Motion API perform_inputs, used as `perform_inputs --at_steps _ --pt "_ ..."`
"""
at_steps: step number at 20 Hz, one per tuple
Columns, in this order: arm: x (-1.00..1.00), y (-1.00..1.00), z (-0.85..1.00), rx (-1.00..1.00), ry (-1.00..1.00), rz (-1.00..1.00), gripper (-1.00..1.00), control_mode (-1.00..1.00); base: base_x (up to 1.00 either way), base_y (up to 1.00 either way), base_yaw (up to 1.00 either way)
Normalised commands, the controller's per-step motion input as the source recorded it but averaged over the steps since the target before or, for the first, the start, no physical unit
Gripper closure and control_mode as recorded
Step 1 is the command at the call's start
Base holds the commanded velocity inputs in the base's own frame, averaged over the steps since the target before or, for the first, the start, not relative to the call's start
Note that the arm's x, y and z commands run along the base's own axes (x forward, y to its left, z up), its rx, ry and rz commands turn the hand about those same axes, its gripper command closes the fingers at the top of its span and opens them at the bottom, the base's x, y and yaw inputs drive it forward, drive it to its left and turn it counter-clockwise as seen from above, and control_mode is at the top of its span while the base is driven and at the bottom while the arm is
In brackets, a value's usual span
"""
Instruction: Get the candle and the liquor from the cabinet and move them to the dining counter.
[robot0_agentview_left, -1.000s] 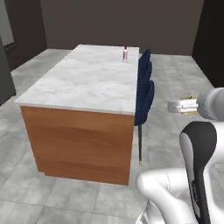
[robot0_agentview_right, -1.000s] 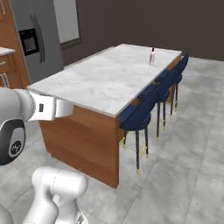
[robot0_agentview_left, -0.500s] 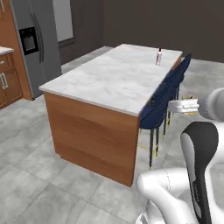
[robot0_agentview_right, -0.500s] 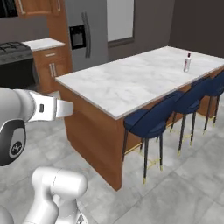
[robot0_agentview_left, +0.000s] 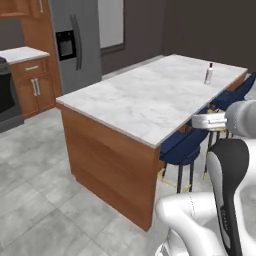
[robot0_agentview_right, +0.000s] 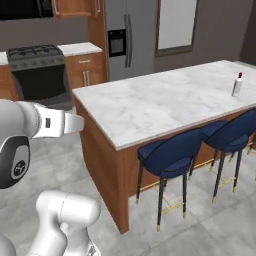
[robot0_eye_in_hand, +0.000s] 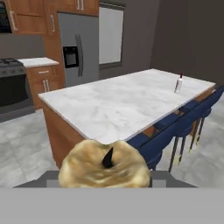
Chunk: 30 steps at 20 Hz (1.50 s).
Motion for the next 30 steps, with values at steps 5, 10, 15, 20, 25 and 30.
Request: perform_inputs --at_steps 5,10,15,20,25,30 --pt "0.00 0.00 0.00 0.00 0.00 0.00 1.00 1.00 0.29 -0.95 0.37" --pt "0.00 0.00 0.00 0.00 0.00 0.00 1.00 1.00 0.16 -0.85 0.33" --pt "0.00 0.00 0.00 0.00 0.00 0.00 1.00 1.00 0.02 -0.72 0.29" --pt "0.00 0.00 0.00 0.00 0.00 0.00 1.00 1.00 0.00 -0.78 0.32" --pt "0.00 0.00 0.00 0.00 0.00 0.00 1.00 1.00 0.00 -0.75 0.36" --pt "0.00 0.00 0.00 0.00 0.00 0.00 1.00 1.00 0.00 -0.49 0.38"
